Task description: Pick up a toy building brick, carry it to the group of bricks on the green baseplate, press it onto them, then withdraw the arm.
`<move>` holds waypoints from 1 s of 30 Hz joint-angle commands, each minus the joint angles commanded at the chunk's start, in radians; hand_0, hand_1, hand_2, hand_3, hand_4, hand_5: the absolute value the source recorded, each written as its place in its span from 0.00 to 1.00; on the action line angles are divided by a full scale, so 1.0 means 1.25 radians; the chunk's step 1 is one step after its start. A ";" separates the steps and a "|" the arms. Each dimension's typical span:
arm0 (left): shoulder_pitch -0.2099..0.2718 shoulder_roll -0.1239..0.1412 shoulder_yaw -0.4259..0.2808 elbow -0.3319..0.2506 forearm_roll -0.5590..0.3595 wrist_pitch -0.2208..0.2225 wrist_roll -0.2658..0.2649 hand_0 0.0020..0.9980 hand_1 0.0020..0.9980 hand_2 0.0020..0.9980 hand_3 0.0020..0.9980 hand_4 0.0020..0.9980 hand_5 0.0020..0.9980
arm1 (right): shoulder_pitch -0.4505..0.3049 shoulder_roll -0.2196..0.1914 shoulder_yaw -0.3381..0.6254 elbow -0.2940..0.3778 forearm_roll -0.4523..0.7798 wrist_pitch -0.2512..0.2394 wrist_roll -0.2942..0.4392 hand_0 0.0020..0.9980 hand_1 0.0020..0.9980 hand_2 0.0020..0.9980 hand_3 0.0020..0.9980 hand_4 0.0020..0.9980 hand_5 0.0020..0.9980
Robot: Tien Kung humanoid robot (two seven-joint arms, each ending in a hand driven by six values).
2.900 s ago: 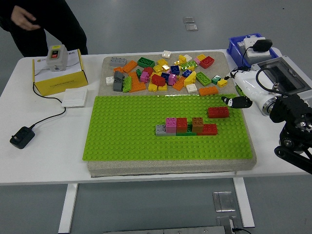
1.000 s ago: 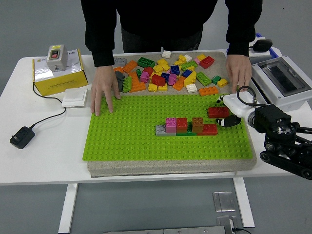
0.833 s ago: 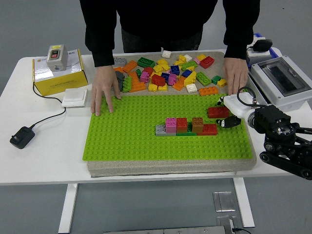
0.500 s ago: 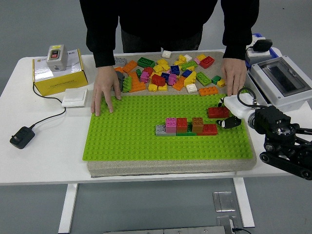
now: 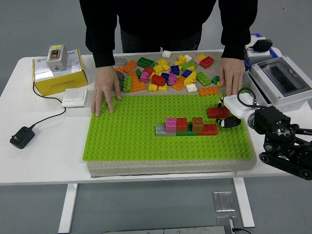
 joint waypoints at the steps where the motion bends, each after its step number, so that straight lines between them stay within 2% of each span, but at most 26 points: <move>1: 0.000 0.000 0.000 0.000 0.000 0.000 0.000 0.68 0.65 0.56 0.62 0.33 0.54 | 0.000 0.000 0.000 0.000 0.000 -0.001 0.000 0.00 0.10 0.67 0.71 0.62 0.47; 30: 0.001 -0.002 0.019 0.000 -0.020 0.003 -0.008 0.68 0.65 0.57 0.62 0.33 0.56 | 0.006 0.002 -0.010 -0.004 -0.005 -0.015 0.000 0.00 0.09 0.64 0.67 0.57 0.49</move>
